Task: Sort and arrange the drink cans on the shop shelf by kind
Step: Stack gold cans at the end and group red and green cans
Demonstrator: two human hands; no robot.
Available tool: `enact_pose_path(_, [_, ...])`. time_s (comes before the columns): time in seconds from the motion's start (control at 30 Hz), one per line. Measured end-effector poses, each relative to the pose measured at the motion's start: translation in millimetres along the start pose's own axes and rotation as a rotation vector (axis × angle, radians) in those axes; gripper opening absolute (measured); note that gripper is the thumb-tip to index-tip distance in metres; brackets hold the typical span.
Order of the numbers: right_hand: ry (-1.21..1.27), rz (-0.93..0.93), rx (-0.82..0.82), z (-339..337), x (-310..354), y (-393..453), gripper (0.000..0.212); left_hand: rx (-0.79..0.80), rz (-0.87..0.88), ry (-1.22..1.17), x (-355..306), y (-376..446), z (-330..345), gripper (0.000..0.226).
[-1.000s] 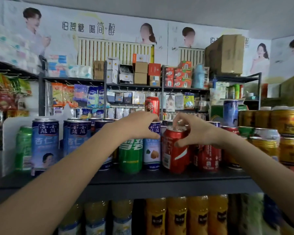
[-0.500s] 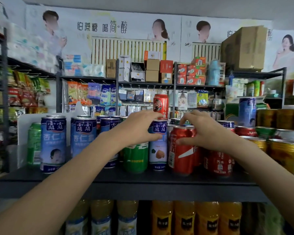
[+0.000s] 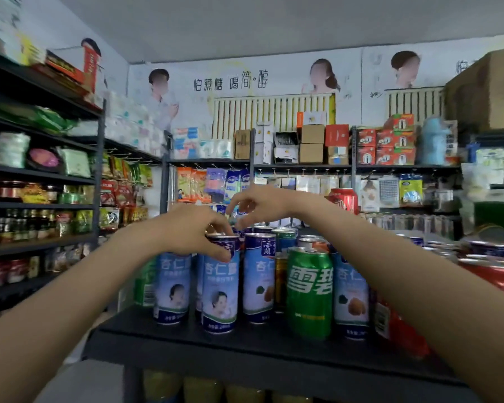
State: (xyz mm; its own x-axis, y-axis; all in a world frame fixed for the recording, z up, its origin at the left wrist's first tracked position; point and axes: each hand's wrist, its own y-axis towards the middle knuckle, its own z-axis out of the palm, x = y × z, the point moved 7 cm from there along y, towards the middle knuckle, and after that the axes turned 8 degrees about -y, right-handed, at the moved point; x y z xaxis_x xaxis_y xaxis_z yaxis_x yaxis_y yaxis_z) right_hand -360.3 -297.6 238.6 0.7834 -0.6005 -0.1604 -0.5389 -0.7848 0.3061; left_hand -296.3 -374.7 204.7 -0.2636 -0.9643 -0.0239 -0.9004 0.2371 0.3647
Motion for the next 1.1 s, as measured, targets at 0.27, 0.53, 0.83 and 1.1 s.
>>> enact_pose_path(0.27, [0.125,0.028,0.143,34.3,-15.3,37.2,0.041,0.008,0.045,-0.125,14.4,-2.8,-0.5,0.031])
enact_pose_path(0.53, [0.09,0.187,0.439,59.7,-15.9,52.1,0.058,-0.052,0.074,-0.015,28.0,6.1,3.5,0.037])
enact_pose_path(0.83, [-0.045,0.196,0.491,58.9,-14.2,56.8,0.058,-0.002,0.11,-0.135,31.1,5.9,4.2,0.027])
enact_pose_path(1.1, [0.312,0.225,-0.006,-26.3,-32.6,33.7,0.035,0.085,0.05,-0.145,37.6,24.5,9.3,0.029])
